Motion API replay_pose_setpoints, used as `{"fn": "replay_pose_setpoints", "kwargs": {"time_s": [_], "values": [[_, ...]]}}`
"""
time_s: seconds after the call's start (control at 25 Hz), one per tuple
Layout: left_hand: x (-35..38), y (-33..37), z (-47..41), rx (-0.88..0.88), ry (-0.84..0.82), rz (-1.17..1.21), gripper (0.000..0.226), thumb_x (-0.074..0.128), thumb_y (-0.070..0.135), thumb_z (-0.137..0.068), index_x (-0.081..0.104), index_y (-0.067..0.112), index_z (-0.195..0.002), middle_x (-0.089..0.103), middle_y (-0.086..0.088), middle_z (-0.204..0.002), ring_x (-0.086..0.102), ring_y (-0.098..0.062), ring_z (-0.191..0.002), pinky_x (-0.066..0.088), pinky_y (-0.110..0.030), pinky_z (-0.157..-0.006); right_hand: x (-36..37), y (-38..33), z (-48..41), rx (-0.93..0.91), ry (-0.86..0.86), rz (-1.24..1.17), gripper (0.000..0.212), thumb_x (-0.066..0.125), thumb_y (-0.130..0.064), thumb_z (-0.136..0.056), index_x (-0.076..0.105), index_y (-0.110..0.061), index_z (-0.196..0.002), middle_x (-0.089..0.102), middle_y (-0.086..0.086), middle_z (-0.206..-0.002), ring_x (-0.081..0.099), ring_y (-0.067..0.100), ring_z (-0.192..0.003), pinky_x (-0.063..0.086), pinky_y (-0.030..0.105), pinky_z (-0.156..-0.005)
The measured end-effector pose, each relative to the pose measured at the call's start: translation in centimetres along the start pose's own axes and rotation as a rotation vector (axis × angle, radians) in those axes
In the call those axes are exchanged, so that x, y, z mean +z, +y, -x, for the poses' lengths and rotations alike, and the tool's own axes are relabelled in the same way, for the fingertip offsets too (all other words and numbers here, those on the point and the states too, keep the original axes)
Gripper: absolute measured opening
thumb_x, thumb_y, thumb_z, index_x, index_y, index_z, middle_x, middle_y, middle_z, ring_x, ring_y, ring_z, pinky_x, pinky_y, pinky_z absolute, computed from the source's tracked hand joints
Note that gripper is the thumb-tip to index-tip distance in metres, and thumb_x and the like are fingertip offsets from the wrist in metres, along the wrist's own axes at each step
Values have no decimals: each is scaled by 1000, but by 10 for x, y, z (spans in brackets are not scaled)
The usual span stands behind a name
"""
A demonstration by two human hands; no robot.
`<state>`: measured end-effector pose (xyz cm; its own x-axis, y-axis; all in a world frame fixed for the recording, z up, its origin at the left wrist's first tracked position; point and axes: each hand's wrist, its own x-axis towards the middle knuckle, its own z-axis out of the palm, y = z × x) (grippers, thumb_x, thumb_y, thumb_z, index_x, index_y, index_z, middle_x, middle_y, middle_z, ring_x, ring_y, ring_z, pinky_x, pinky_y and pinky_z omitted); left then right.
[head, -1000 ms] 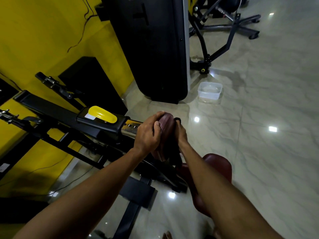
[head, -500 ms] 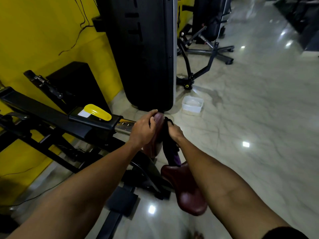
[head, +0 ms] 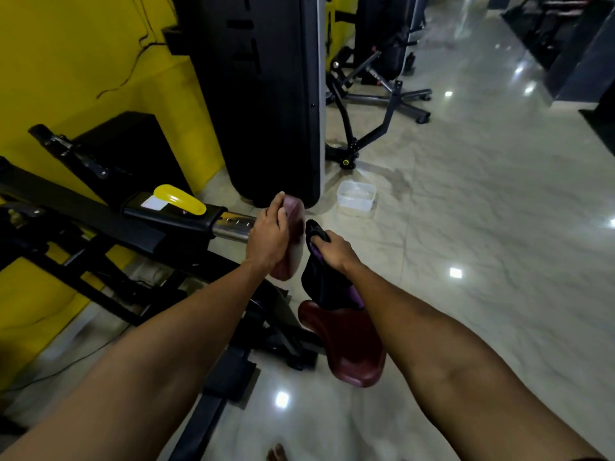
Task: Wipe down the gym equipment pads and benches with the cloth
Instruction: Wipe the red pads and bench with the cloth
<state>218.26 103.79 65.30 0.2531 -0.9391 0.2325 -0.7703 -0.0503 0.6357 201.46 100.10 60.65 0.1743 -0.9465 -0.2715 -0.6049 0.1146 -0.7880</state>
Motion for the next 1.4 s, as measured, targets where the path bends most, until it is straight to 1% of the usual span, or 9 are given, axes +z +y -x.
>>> {"fn": "replay_pose_setpoints", "kwargs": {"time_s": [0.16,0.32,0.64,0.76,0.88,1.0,1.08,1.16,1.4], "values": [[5,11,40,-96,-8,-54,58,34,46,-107,7,48,-158,26,-15,-158,47,-44,-132,48,-51,-102,-18,22,14,-68,-78,92,34,49,-53,-98,60,-22,-107,66,10,-111,62,33,-99,47,39,-81],[28,19,102,-240,-6,-22,75,46,36,-103,-4,48,-158,6,-11,-167,37,-41,-143,43,-49,-108,-40,47,35,-135,-173,156,37,50,-57,-97,59,-21,-104,65,10,-106,61,33,-94,45,38,-77],[113,31,218,-542,-258,-54,74,48,40,-99,4,40,-159,47,-14,-150,54,-36,-127,47,-51,-104,-49,102,70,-179,-337,210,38,52,-51,-98,59,-17,-112,65,12,-108,63,35,-99,52,43,-86],[134,32,228,-570,-288,-16,70,48,32,-103,10,27,-162,48,-15,-151,52,-33,-132,44,-42,-108,-51,119,73,-159,-358,276,42,51,-46,-102,58,-12,-126,64,15,-117,62,37,-107,45,36,-79],[155,29,229,-594,-301,32,65,47,27,-104,17,22,-161,52,-15,-148,55,-33,-129,44,-37,-100,-46,142,63,-165,-340,389,45,53,-45,-101,56,-13,-133,63,15,-120,62,38,-110,39,33,-76],[177,12,226,-687,-312,91,67,47,35,-102,17,25,-161,49,-12,-151,52,-34,-132,45,-40,-103,-26,170,47,-138,-406,351,56,55,-56,-90,56,-19,-131,65,13,-122,63,38,-113,52,45,-92],[190,0,225,-752,-322,113,69,48,44,-100,18,29,-160,45,-8,-156,47,-33,-138,43,-45,-109,-13,189,38,-94,-451,403,63,53,-59,-88,53,-21,-138,58,13,-136,59,40,-121,50,53,-101],[203,-11,220,-832,-314,158,67,48,49,-99,23,30,-159,45,-6,-156,46,-32,-139,42,-47,-111,0,199,27,-92,-455,504,58,55,-47,-97,47,-18,-147,46,18,-148,52,45,-128,45,55,-106],[230,-26,215,-1008,-304,243,59,46,36,-104,26,24,-159,47,-13,-153,51,-37,-133,46,-43,-105,29,222,5,-268,-499,671,48,55,-23,-101,46,-16,-148,34,16,-158,40,43,-138,33,52,-114]]}}
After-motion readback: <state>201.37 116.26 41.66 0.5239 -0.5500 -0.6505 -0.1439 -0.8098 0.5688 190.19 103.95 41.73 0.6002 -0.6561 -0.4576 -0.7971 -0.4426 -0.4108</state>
